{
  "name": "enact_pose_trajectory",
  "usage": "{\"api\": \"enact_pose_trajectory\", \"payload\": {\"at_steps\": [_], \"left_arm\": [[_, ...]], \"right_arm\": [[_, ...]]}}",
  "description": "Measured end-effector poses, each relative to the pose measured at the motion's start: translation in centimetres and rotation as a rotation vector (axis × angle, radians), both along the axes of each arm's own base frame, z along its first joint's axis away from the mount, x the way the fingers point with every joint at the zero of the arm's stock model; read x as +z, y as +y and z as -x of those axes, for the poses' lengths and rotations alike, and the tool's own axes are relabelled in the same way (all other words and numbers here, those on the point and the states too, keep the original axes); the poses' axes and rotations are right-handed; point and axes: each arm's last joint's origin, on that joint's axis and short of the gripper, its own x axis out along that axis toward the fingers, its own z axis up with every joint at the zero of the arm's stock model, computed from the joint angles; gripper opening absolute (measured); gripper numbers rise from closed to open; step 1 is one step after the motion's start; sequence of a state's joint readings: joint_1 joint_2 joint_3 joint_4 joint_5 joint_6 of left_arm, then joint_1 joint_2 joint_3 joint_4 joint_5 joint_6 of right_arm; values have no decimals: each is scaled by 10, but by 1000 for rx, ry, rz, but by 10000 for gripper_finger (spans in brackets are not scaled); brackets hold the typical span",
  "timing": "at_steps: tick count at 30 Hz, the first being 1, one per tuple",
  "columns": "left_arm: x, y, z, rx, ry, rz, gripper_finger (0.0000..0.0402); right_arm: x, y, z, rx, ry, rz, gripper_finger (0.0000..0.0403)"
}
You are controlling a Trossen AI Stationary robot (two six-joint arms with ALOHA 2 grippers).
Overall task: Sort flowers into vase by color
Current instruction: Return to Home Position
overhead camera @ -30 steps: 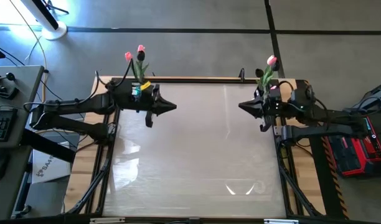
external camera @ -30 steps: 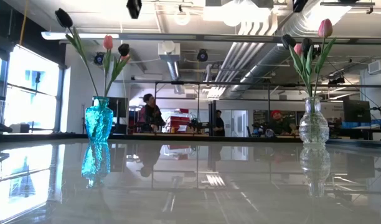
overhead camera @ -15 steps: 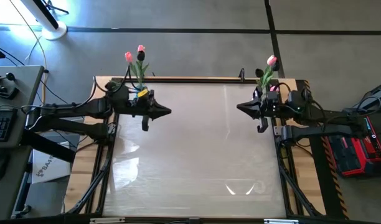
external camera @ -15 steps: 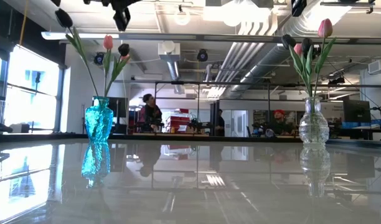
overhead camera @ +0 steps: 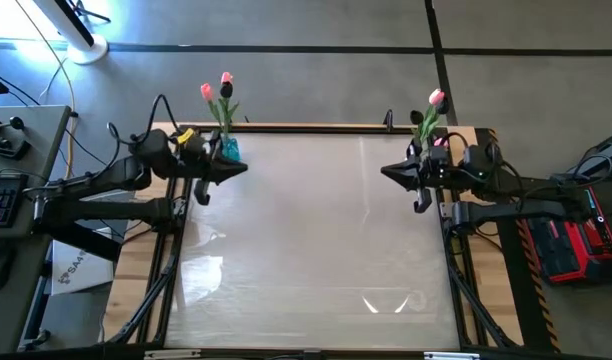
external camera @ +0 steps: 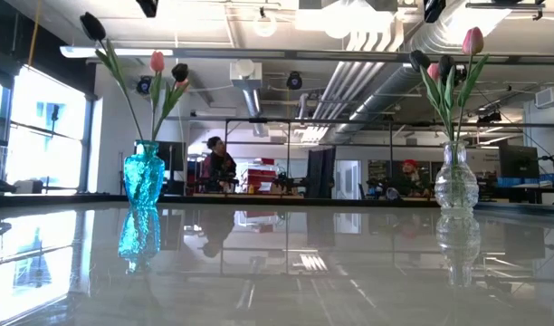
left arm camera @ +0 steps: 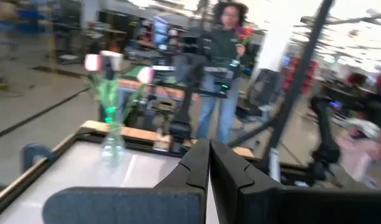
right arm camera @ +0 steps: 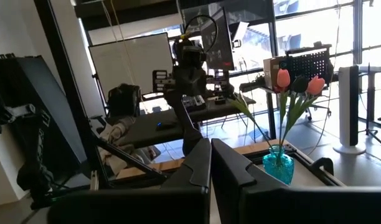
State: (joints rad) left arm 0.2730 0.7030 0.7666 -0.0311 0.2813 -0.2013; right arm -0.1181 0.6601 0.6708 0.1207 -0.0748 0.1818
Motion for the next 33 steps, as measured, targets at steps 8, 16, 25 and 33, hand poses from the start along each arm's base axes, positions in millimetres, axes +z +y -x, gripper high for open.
{"api": "enact_pose_trajectory", "payload": {"at_steps": [8,16,25,33], "left_arm": [[-6,-6,-5,-90,52,-14,0],[-7,-6,-2,-46,68,-52,0],[-46,-10,-11,-61,25,-54,0],[-89,-10,-13,-57,60,21,0]], "right_arm": [[1,0,0,4,-8,-24,0],[-10,6,-2,35,99,23,0],[-16,17,-13,93,140,86,0],[-24,23,-19,81,174,154,0]]}}
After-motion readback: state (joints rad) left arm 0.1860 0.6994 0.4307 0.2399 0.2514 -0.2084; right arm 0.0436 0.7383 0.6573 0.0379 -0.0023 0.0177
